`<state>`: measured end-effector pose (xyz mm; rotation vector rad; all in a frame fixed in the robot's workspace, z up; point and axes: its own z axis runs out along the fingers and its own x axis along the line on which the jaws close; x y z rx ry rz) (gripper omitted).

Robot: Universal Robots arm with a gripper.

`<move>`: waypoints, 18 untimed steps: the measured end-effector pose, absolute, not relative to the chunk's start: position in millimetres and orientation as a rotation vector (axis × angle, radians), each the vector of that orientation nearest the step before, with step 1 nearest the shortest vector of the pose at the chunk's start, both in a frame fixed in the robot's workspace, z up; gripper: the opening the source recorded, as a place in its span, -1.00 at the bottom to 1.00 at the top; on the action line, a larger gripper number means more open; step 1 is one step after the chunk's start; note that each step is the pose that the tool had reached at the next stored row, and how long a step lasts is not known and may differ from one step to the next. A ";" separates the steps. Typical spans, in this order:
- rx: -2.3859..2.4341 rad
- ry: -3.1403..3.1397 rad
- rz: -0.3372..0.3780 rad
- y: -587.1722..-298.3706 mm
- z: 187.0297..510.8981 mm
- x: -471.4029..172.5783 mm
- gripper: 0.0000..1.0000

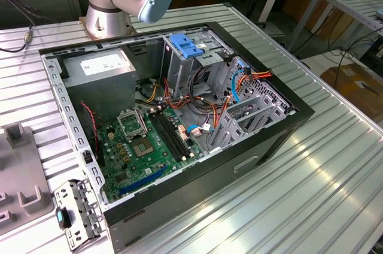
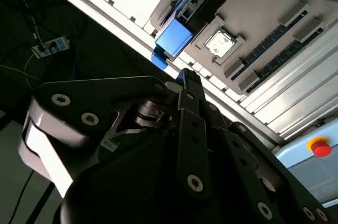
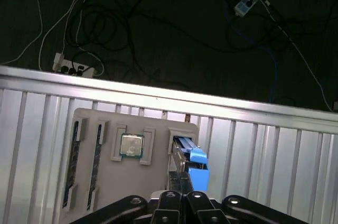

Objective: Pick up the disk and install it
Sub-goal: 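Pick up the disk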

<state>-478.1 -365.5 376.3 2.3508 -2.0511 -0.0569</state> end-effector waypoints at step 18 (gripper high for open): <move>2.250 -2.166 -0.056 -365.1 373.4 -477.5 -0.79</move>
